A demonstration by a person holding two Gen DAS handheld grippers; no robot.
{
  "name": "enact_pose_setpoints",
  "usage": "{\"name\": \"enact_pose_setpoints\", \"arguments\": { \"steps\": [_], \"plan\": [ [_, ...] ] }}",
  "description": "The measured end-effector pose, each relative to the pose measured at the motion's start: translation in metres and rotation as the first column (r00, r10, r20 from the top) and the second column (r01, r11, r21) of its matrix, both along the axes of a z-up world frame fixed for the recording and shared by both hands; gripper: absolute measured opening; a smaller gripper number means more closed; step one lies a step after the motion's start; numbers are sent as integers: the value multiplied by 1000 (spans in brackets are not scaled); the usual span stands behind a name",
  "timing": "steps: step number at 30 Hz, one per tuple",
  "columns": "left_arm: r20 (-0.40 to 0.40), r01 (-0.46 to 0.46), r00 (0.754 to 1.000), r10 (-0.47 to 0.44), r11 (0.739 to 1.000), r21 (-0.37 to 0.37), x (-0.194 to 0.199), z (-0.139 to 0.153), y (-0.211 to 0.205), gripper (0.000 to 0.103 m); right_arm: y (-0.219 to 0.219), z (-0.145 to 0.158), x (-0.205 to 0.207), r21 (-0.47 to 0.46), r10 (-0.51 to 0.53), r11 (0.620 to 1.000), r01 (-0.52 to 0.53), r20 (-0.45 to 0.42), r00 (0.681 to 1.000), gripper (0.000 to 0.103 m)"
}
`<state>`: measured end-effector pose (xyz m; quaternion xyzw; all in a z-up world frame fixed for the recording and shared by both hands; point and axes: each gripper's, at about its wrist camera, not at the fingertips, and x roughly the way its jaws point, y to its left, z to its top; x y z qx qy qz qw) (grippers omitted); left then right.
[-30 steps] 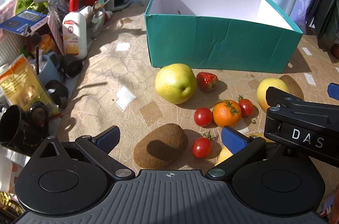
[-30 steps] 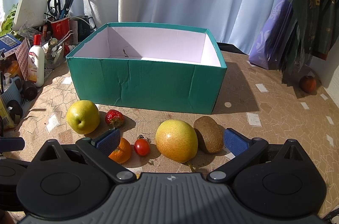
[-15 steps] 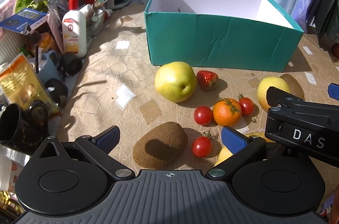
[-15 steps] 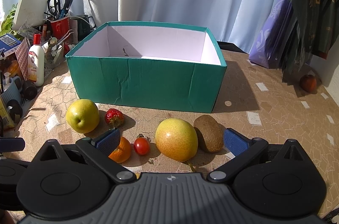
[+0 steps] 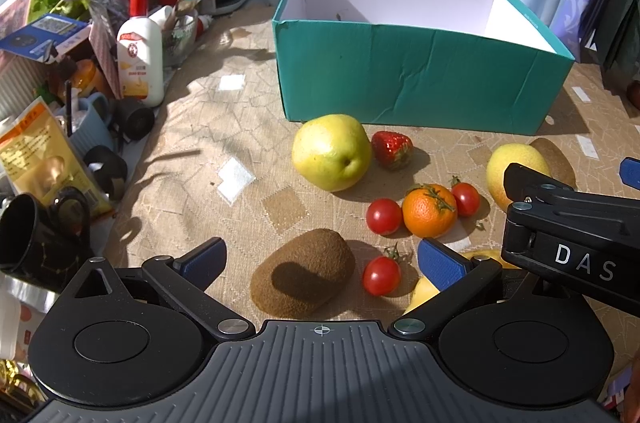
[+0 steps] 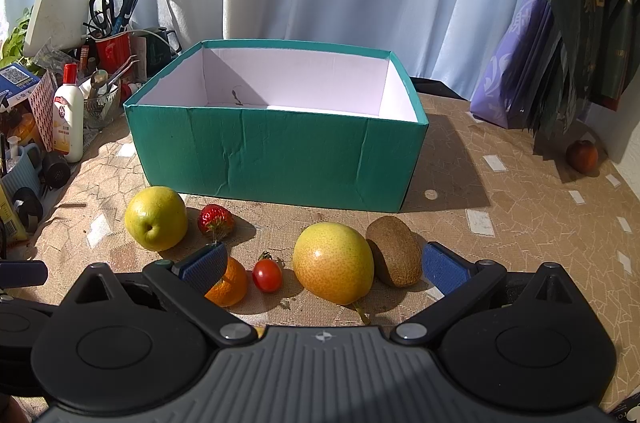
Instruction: Organize fruits
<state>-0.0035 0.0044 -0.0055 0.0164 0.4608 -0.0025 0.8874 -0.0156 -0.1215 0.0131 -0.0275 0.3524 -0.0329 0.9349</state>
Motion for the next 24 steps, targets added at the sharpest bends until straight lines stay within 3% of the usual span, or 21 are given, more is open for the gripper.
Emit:
{"name": "enact_pose_setpoints", "arguments": {
  "steps": [12, 24],
  "plan": [
    [-15, -7, 1000, 7, 1000, -3, 1, -2, 4, 103, -5, 1, -2, 17, -14, 1000, 14, 16, 1000, 103],
    [-41, -7, 999, 4, 997, -72, 1, -10, 13, 103, -11, 1, -5, 37, -16, 999, 15, 16, 1000, 103]
  ]
}}
